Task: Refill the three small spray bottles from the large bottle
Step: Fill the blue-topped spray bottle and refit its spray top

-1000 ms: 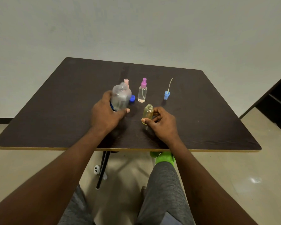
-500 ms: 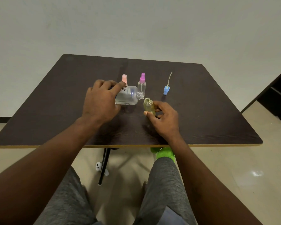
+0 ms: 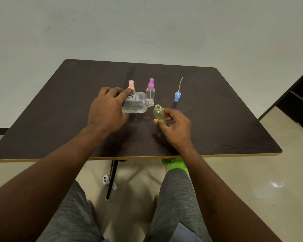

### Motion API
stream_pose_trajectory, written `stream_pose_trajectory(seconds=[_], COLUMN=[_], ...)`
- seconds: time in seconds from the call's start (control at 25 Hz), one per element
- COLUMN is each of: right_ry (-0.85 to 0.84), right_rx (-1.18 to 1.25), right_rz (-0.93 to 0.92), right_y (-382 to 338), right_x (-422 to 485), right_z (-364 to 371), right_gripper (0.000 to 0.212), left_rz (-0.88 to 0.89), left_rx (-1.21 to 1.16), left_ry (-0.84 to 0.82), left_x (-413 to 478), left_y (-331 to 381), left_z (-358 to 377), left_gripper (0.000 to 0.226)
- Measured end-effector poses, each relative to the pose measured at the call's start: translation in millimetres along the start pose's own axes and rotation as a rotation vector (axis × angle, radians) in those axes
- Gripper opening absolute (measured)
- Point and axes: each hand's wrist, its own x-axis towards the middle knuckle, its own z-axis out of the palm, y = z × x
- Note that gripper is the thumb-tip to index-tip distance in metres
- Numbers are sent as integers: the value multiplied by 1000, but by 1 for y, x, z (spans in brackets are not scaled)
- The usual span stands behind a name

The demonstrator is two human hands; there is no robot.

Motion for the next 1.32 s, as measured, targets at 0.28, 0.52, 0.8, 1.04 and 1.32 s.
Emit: stream_pose_trajectory(seconds=[0.28,0.52,0.8,1.04,1.32], right_ry=[-32,-37,-35,-39,-28], right_rx=[-34,-42,-35,-42,-22], right_rz=[-19,-13,-17,-10,2], right_y=[2,3,2,3,5], right_x=[0,0,-1,0,0], right_z=[1,1,1,1,2], right_gripper=[40,42,43,43,44], left_rz=[21,71,83,102,117], left_rx=[8,56,86,106,124], left_ry=[6,-17,-26,-26,-24], left_x=[1,5,7,9,13], left_y=[2,1,2,3,6], left_z=[0,-2,-5,-7,-11], left_gripper=[77,76,76,76,75])
